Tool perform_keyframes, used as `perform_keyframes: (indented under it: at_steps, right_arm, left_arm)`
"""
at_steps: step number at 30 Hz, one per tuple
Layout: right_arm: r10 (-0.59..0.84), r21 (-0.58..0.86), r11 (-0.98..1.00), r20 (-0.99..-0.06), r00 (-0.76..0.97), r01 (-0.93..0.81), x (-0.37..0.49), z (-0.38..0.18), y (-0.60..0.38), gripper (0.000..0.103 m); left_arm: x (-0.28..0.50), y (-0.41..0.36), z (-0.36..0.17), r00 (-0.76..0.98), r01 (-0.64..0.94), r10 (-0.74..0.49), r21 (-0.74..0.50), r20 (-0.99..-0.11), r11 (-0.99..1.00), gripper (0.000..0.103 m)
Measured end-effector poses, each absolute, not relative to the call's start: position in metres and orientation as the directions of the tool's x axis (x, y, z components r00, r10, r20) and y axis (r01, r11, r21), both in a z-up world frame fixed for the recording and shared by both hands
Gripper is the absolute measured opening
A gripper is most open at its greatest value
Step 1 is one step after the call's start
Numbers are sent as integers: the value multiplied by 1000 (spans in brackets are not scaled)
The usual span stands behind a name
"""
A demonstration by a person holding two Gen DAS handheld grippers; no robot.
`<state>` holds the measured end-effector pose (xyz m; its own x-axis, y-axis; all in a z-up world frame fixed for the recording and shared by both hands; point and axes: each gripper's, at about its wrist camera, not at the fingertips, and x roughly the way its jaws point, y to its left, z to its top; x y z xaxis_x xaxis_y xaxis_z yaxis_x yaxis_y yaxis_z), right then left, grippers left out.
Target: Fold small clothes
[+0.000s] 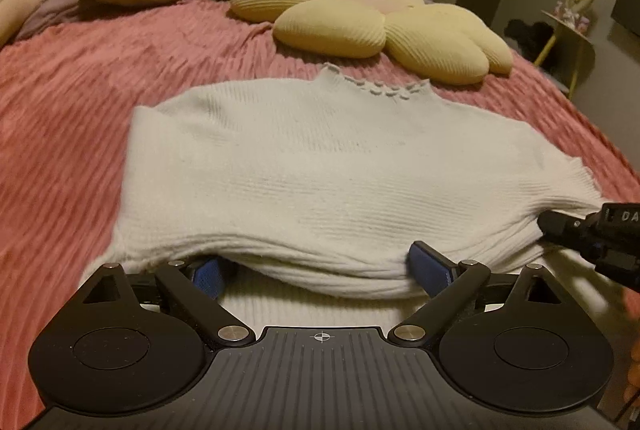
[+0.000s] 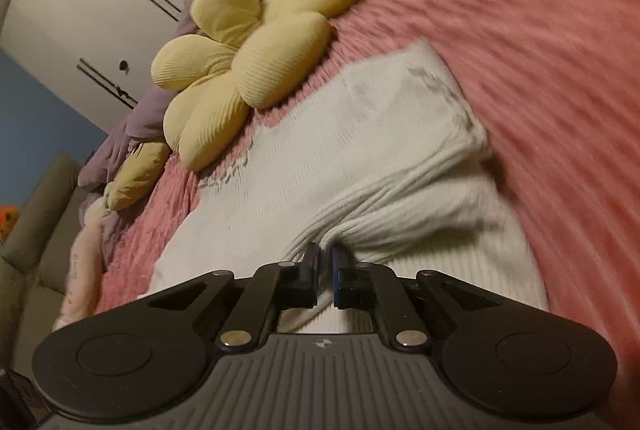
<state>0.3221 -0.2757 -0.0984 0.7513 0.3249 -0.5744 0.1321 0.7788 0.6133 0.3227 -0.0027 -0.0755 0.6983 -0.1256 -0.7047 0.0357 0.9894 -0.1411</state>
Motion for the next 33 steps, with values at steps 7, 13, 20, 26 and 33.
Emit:
perform_keyframes:
  at_steps: [7, 13, 20, 26, 33]
  right_arm:
    - [328, 534, 843, -602, 728, 62, 313, -103, -269, 4]
    - [334, 469, 883, -642, 690, 9, 255, -90, -275, 4]
    - [335, 405, 914, -708, 622, -32, 164, -73, -291, 8]
    - [314, 323, 942, -769, 557, -86, 78, -57, -299, 40]
    - [283, 253, 959, -796, 536, -131, 23, -48, -302, 49]
  left_arm:
    - [307, -3, -74, 680, 76, -133, -111, -721, 991, 99]
    - [240, -1, -71, 675, 179, -132, -13, -726, 984, 100]
    - [149, 24, -64, 634, 178, -169, -71, -755, 982, 100]
    - [84, 44, -55, 575, 198, -239, -150, -783, 969, 100]
    - [47, 60, -56, 528, 129, -244, -207, -813, 970, 100]
